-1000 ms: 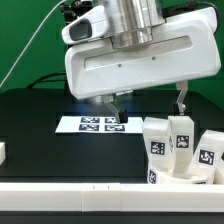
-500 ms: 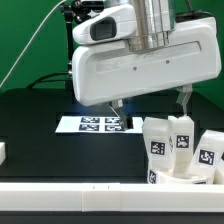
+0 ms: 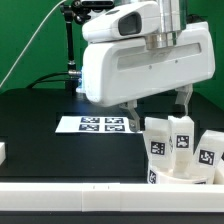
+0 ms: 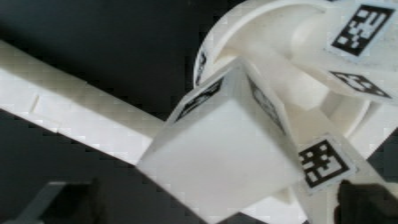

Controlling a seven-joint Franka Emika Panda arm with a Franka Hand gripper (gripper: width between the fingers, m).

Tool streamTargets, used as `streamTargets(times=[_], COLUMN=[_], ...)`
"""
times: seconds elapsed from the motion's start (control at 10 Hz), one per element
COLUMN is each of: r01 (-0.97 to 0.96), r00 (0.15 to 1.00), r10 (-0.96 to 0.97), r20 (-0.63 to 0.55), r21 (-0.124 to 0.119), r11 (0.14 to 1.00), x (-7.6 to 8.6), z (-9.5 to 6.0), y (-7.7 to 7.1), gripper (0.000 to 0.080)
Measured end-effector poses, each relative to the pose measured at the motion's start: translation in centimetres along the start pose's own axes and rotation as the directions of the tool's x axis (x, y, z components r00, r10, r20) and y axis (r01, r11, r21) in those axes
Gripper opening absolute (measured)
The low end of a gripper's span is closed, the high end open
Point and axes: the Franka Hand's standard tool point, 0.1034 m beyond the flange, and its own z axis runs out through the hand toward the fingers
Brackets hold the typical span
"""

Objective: Assemble stool

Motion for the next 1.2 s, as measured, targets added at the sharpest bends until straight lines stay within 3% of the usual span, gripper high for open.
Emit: streamTargets(times=[0.6, 1.1, 1.2], r01=[0.407, 0.404, 0.403], r00=[0.913, 0.914, 0.914], r10=[-0.407, -0.404, -0.403], r20=[0.036, 0.044, 0.044], r21=[-0.003, 0.006, 0.006], r11=[0.913, 0.915, 0.915], x=[-0.3, -0.5, -0.6], z=[1.0, 1.8, 1.8], y=[-0.3, -0.4, -0.4], gripper=[0.0649, 0.0626, 0.0439])
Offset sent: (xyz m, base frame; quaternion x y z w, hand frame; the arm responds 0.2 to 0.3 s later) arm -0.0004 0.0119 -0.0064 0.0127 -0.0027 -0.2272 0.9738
